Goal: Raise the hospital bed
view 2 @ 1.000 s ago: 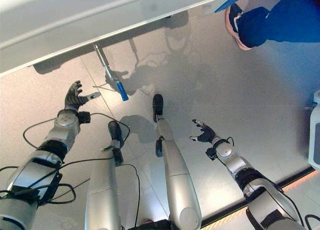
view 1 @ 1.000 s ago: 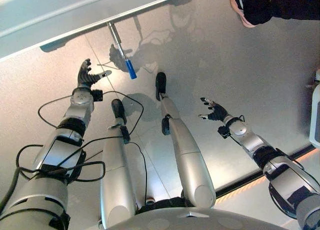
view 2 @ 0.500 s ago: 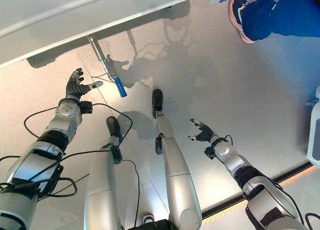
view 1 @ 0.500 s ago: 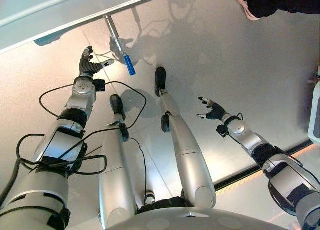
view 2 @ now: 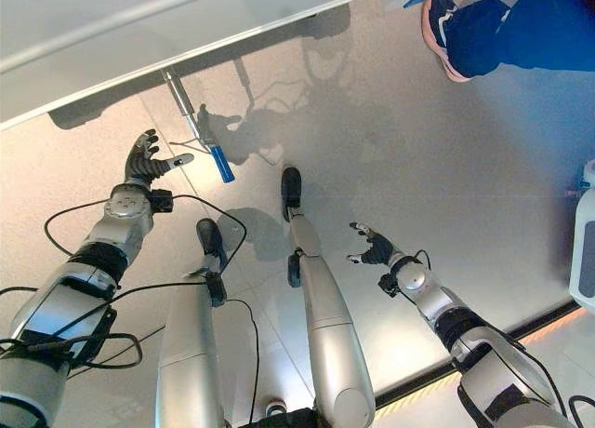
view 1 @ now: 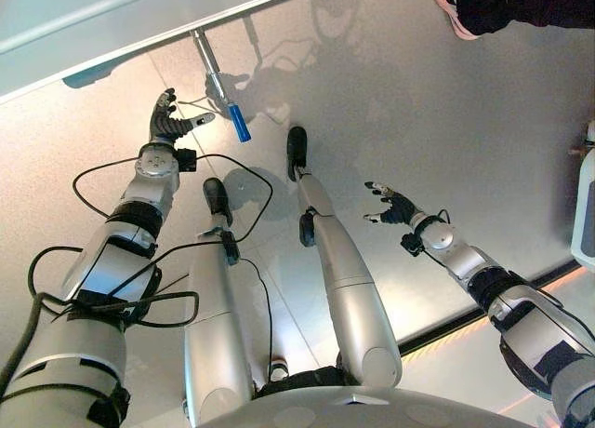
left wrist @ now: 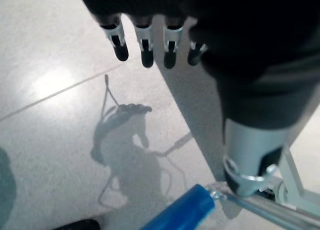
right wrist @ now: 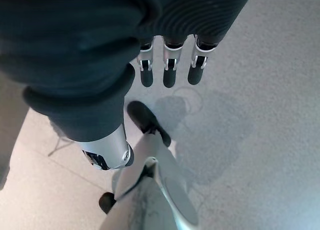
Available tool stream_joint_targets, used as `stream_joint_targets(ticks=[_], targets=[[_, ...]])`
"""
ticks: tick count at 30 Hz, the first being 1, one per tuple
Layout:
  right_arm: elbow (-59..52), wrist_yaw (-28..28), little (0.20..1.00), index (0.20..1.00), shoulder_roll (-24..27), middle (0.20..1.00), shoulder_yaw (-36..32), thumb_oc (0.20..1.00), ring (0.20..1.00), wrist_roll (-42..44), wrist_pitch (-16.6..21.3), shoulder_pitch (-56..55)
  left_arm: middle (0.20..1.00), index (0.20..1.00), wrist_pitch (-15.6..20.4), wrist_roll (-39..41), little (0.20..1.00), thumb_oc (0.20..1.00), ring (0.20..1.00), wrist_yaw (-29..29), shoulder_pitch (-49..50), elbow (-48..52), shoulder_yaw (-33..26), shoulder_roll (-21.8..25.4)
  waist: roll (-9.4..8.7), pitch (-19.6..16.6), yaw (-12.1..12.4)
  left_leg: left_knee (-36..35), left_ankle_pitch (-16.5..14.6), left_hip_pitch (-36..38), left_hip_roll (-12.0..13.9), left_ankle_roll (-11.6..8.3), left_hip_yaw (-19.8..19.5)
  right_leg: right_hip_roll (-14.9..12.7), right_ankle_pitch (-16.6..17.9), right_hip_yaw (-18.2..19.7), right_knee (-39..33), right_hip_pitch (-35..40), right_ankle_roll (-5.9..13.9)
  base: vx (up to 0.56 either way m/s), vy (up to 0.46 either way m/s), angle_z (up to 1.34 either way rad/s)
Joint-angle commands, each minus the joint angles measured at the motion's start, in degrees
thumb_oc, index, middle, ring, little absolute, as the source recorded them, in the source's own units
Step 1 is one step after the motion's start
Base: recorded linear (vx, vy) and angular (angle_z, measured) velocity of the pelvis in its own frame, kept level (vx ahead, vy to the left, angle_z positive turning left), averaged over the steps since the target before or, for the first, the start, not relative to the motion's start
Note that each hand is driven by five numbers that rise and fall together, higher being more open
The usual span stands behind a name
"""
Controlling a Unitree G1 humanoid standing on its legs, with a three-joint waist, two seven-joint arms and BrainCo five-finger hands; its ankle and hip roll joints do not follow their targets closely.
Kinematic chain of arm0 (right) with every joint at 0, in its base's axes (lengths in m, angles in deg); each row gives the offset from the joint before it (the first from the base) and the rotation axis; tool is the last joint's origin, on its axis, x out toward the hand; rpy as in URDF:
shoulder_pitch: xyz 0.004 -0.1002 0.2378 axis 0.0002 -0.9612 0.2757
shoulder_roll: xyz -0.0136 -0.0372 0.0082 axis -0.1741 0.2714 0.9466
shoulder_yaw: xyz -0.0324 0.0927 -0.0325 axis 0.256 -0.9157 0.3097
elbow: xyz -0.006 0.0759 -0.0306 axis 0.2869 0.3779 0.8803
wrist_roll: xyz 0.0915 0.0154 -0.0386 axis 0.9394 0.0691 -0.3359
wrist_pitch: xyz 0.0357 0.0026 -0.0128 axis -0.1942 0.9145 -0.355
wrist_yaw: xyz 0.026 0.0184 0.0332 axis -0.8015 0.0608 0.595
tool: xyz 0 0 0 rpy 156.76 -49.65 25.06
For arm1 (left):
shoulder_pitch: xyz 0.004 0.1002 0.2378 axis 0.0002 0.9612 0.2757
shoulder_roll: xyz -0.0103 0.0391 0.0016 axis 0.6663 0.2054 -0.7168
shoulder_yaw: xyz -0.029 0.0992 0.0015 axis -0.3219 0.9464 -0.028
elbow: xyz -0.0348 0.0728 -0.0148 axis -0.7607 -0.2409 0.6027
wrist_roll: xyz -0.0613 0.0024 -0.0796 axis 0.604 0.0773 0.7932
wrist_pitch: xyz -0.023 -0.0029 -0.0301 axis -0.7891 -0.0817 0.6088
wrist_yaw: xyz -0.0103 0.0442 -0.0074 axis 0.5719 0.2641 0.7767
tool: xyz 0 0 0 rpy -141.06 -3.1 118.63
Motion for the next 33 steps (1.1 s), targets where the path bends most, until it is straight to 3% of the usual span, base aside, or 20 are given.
stream_joint_targets(ticks=[1,18,33], targets=[[-0.4,-0.6,1.000,1.000,3.7,1.000,1.1,1.000,1.000,0.4,-0.6,-1.8,1.000,1.000,-0.4,3.3,1.000,1.000,1.000,2.2,0.7,0.5,0.4,0.0,-0.44,-0.1,1.7,-7.5,8.0,0.5,1.9,-1.50,-2.3,-2.9,-13.8,0.3,11.6,1.0,8.82,0.00,0.000,0.00],[-0.9,-2.0,1.000,1.000,5.3,1.000,2.2,1.000,1.000,1.0,-2.0,-2.2,1.000,1.000,-1.8,6.5,1.000,1.000,1.000,5.4,-3.8,3.9,6.4,0.6,-0.74,-0.1,1.1,-7.6,7.9,0.6,2.1,-1.38,-2.4,-2.9,-14.2,0.5,12.3,0.7,8.72,0.00,0.000,0.00],[-0.4,-2.7,1.000,1.000,4.9,1.000,3.0,1.000,1.000,0.1,-2.6,-2.3,1.000,1.000,-2.6,5.1,1.000,1.000,1.000,5.8,-4.2,3.5,7.4,-0.6,-1.06,-0.1,0.9,-6.9,7.6,0.3,2.1,-1.06,-2.5,-3.0,-14.8,0.5,13.7,0.0,8.67,0.00,0.000,0.00]])
